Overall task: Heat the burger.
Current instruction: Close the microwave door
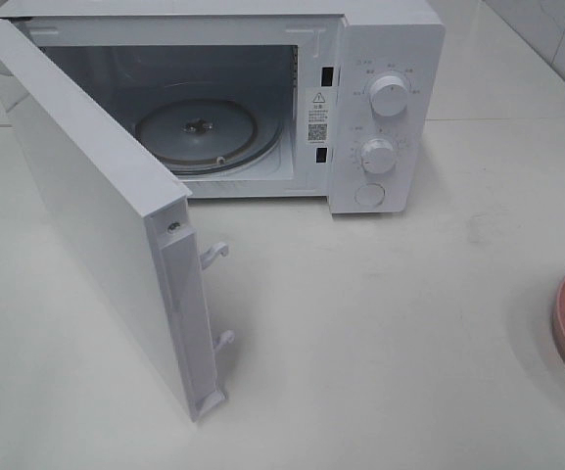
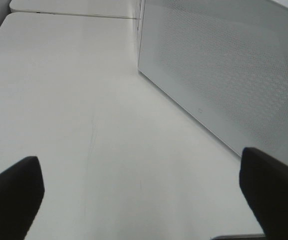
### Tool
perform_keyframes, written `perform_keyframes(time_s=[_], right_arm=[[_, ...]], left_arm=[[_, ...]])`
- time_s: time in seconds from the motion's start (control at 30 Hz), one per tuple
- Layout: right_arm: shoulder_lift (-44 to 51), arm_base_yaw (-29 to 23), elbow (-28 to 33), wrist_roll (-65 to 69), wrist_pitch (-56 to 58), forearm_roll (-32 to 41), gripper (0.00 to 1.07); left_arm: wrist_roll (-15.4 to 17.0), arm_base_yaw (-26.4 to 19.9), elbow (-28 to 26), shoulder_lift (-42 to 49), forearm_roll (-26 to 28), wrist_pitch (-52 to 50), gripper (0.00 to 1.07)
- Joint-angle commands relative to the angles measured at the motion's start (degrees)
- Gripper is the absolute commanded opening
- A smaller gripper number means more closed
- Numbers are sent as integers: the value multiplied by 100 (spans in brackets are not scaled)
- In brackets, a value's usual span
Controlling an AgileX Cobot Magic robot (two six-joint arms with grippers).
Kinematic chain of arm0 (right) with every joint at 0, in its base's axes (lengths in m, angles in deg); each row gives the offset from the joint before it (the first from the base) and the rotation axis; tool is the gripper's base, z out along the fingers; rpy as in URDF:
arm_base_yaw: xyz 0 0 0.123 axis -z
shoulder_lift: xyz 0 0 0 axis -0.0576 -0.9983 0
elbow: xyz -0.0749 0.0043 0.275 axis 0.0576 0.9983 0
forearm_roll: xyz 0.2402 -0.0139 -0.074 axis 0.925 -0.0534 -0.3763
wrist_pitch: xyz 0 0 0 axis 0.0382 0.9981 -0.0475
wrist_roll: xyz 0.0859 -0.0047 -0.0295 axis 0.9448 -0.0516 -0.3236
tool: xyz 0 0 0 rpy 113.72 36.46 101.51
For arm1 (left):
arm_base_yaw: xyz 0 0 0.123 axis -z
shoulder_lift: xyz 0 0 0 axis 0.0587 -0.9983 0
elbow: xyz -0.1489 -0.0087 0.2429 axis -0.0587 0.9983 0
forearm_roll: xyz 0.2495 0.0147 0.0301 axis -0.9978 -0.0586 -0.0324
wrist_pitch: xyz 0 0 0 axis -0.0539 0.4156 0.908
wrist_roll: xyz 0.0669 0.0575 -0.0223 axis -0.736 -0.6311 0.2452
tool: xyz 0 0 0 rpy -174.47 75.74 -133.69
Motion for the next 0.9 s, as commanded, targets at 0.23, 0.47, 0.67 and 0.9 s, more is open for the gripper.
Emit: perform_keyframes(time_s=[0.23,0.47,0.67,0.9], right_arm=[[172,34,11,-97,0,11,76],[172,34,11,-97,0,11,76],[172,34,11,-97,0,11,76],[172,34,11,-97,0,11,76]], left_arm=[[-11,-6,34,29,46,-52,100],[34,-6,34,29,46,-52,100],[29,-6,34,29,57,-52,100],[29,-6,-92,23,0,-218,95]])
